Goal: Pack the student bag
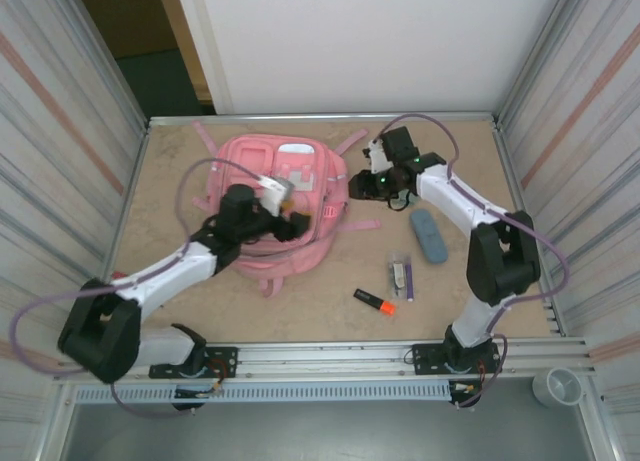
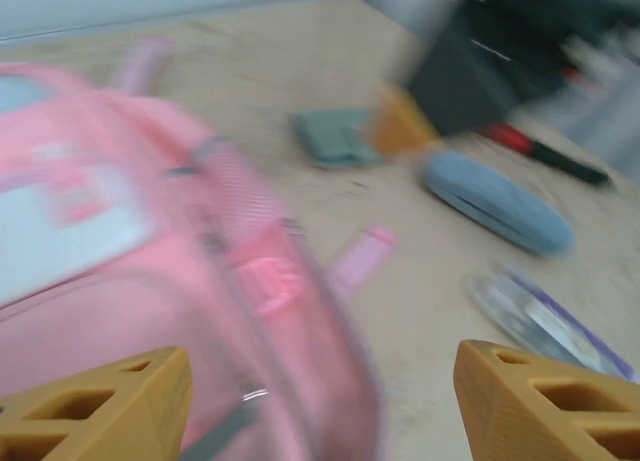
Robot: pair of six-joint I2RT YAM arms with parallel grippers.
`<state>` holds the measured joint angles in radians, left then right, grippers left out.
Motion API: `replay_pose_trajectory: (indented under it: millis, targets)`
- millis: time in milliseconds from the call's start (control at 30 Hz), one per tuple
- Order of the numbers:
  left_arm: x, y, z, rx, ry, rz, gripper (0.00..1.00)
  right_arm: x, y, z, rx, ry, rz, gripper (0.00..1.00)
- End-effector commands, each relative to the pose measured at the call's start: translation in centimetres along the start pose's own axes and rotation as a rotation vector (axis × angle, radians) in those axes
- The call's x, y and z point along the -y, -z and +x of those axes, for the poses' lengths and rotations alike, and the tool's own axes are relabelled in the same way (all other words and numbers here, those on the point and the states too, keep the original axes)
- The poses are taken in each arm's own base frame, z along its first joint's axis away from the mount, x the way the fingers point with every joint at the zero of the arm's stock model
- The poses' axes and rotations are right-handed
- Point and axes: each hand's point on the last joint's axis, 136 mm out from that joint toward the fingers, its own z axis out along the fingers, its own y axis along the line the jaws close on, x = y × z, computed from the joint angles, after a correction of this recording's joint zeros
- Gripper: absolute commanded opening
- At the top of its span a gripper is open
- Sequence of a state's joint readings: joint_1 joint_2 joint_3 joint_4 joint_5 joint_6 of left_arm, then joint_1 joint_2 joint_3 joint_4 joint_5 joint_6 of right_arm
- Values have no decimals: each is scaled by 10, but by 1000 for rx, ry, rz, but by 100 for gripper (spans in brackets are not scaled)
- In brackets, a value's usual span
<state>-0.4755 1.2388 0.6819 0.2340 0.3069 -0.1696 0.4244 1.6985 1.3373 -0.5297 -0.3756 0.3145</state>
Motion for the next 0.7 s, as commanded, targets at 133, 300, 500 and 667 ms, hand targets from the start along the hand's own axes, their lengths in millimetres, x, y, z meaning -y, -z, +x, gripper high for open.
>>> replay_pose_trajectory:
  millis: [133,300,500,667]
  targets:
    - [-105,49,47,-83,480,-368,69,-46,-38,9,16,134,3,48]
    - [-103,50,64,-148,493,-393,70,-28,-56,-1,-22,253,-5,48]
    - [-107,50,69,-153,506,-406,70,-10,-71,-6,-45,648,-103,46]
    - [-110,52,67,-156,481,-425,70,1,-74,-36,-31,717,-152,46]
